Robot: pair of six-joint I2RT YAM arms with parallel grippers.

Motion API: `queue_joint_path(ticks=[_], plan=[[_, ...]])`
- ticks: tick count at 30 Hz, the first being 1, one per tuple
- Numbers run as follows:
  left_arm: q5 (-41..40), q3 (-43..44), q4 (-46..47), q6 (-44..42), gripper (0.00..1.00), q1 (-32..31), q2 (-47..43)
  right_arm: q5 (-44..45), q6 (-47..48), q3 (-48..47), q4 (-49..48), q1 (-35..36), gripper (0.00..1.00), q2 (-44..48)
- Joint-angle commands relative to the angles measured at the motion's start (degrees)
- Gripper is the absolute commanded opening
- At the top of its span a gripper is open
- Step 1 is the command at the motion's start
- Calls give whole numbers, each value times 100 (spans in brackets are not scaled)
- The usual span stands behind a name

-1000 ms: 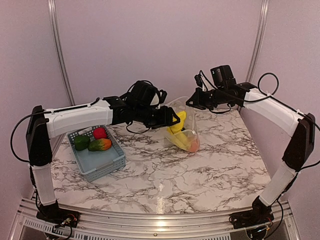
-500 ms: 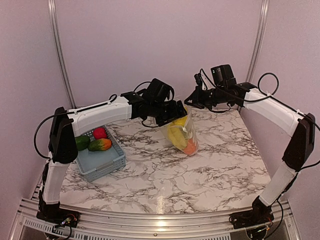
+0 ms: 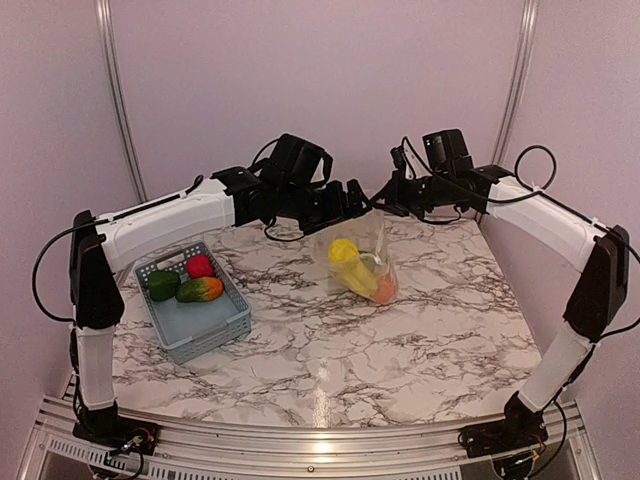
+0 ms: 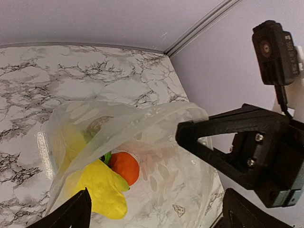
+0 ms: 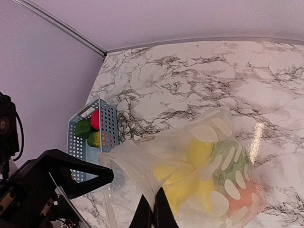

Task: Place the food in the zip-top bag and seal the zipper
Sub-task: Place the zipper food storage bag in the zipper food storage bag, then adjust the zipper food storage bag at the center of the board.

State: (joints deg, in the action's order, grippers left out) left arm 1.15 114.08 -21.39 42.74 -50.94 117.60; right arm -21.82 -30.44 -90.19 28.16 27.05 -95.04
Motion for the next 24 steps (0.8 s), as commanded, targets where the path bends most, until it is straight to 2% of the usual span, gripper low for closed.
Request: queue_joint_path(ticks=[1,6,9,12,17,24], plan=[[200,-64,338,-647,99,-2,-642,-36,-56,-267,-215,-50,0,-157],[108,-525,466,-1108,99,-3,-1272,-32,-18,-329,-208,-51,0,-178],[-569,-1108,474,-1399,99,39,-1858,76,62,-280,-202,-55,0,-111],[-795,-1767,439,-1538,99,291,-2421,82,86,-230,-188,-105,0,-37],[-1024,-2460,-471,-1534,98,1047,-2999,183,248,-234,-102,-233,0,159],[-1828,-3072,-1796,-1981,92,1617,-3504,201,353,-130,-28,-845,0,468]])
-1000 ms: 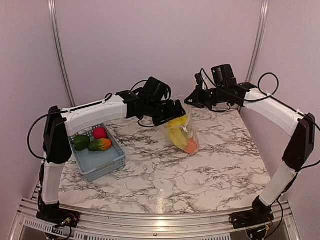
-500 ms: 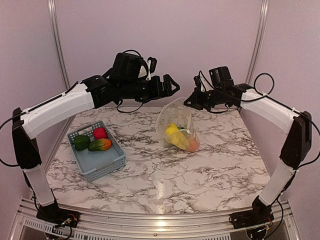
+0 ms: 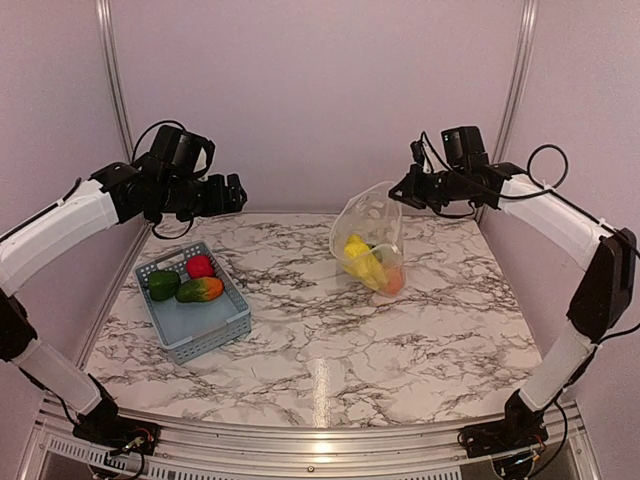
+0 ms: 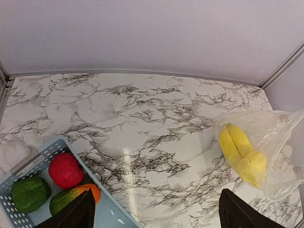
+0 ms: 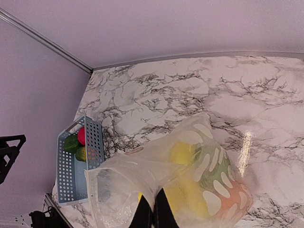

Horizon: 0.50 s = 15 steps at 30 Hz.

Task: Place the food in the zip-top bag and seal the zipper
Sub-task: Adjust the zipper food storage bag at the center of the board.

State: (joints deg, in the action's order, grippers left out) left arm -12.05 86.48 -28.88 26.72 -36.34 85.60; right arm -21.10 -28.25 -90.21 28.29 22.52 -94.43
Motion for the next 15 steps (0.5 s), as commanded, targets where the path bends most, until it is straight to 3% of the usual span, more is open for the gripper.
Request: queue_joint_path(ticks=[1,7,15], plan=[[-514,-433,-1136,-452,92,226,-338,143,152,-103,-51,-458,0,432],[-442,-1049,-1454,-463,89,776,-258,-251,36,221,-161,-408,0,257],[-429,-1212,-1436,-883,90,1096,324,-375,-82,604,-361,-332,0,312]])
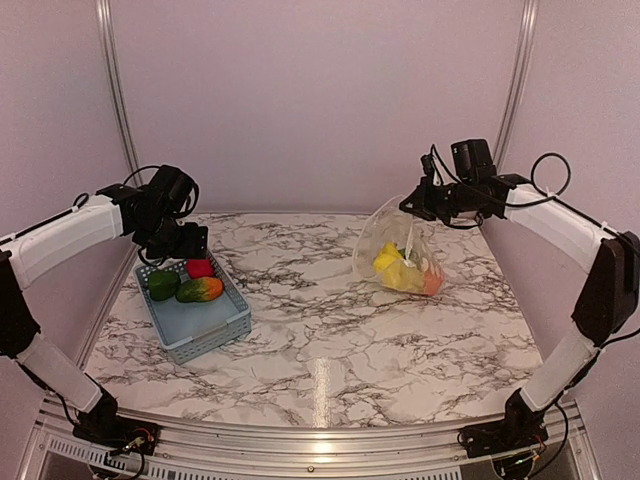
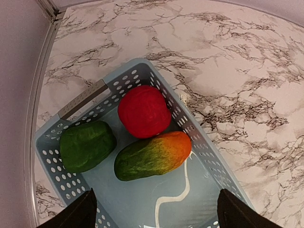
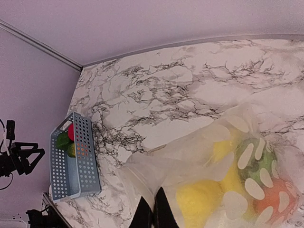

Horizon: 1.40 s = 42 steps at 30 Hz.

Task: Place the food in the zip-top bag and seal the zipper
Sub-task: Adjust the zipper food storage bag at the center of the board, then pick up the fake fruit from the bin.

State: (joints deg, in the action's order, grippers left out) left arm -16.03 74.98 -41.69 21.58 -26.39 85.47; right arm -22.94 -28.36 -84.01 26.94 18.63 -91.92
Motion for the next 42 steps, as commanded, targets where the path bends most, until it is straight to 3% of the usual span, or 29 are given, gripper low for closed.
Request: queue_joint_path(ticks=[1,9,15,23,30,37,42], plan=[[-1,-55,-145,-527,90,107,464,-200,-65,7,-217,64,0,76],[-409,-41,-56,-1566,94,107,1425,-196,-108,219,-183,75,0,262],[-660,-351,446,-2401,95,111,1609,-141,-91,294,-78,74,0,387],[-63,-950,1635,-3372,96,155,1666,-158,-78,216,134,79,0,451],[330,-579,1579,-3539,93,182,2156,-147,136,16,521,77,0,407],[504,-650,1179,-3220,79,68,2033,-104,66,207,457,79,0,583],[66,-800,725,-2742,61,-50,1742,-85,75,311,429,76,0,640]])
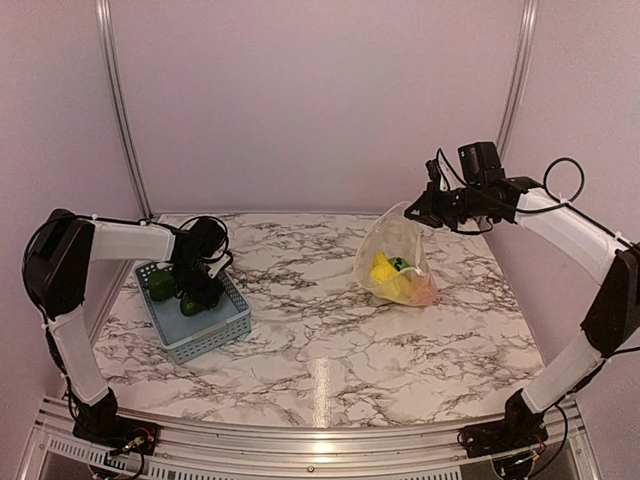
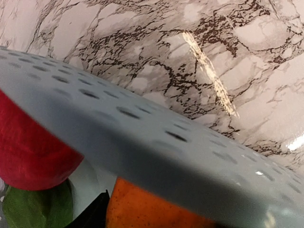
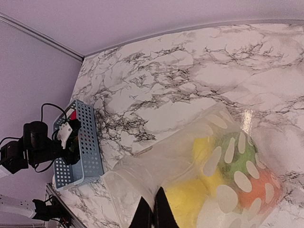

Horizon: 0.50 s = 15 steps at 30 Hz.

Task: Place the food in the zip-top bag and seal the zipper
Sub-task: Pick up the fake fruit from the bin.

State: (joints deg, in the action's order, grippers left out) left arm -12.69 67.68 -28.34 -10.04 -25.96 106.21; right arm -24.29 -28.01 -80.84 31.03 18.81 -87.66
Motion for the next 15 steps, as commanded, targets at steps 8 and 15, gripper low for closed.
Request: queue_joint_path(ticks=[8,15], plan=[[-696,465,-1756,1833,58,-337,-1545,21,48,-61,-40,75,0,95],[632,1546,-859,2883,54,-848,-2227,-36,15,-142,-122,171,0,-80]])
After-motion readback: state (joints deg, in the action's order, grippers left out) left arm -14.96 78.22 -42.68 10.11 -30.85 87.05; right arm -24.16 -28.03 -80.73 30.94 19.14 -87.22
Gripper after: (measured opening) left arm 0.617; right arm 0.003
